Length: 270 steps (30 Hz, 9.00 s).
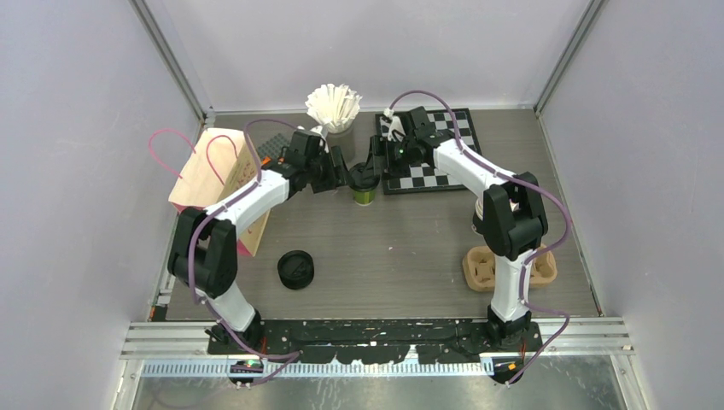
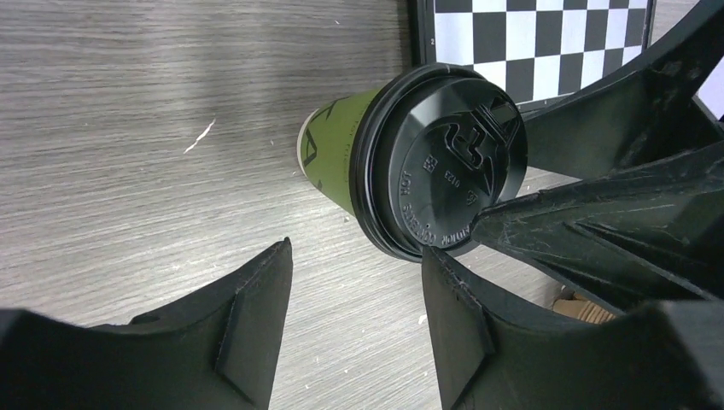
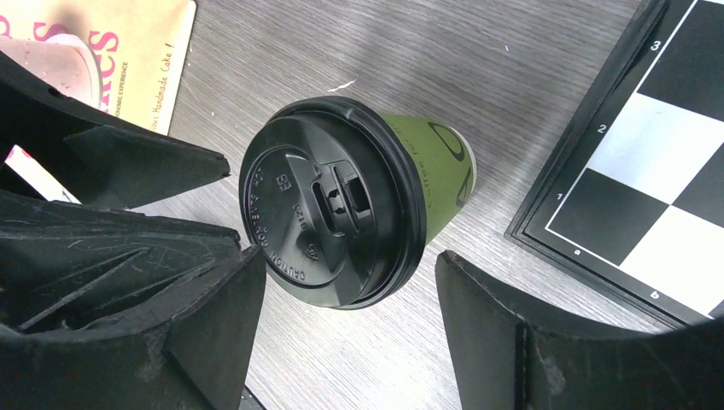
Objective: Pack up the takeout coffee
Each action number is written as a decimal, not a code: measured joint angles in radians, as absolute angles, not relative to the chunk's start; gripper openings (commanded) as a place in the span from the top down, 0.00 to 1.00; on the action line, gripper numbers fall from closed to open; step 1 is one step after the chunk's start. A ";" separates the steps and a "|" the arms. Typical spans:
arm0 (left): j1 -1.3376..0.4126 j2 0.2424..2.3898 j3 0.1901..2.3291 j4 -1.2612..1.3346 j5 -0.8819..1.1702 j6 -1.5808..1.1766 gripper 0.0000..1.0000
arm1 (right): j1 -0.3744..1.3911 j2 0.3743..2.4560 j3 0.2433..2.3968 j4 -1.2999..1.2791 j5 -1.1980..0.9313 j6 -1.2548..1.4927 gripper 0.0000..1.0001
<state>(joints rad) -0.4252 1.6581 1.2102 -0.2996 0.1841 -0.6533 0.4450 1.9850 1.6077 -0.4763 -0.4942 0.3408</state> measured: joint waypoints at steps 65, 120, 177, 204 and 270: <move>-0.558 1.335 0.877 -0.823 0.071 -0.514 0.76 | 0.445 1.103 1.222 -0.874 0.027 0.273 0.13; -0.596 0.986 0.989 -0.780 0.240 -0.607 1.00 | 0.448 1.050 1.153 -0.644 0.234 0.291 0.13; -0.596 0.886 0.876 -0.731 0.253 -0.563 1.00 | 0.258 1.372 1.288 -0.934 0.393 0.156 0.88; -0.596 0.868 0.864 -0.731 0.243 -0.564 1.00 | 0.322 1.455 1.356 -1.039 0.661 0.097 0.94; -0.596 0.884 0.864 -0.730 0.254 -0.568 1.00 | 0.205 1.468 1.462 -0.946 0.453 0.322 0.62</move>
<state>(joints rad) -0.5957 0.8841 0.8642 -0.7296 0.2543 -0.5682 0.2050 1.4681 1.4624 -0.9459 0.4526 0.3218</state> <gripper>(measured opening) 0.007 0.363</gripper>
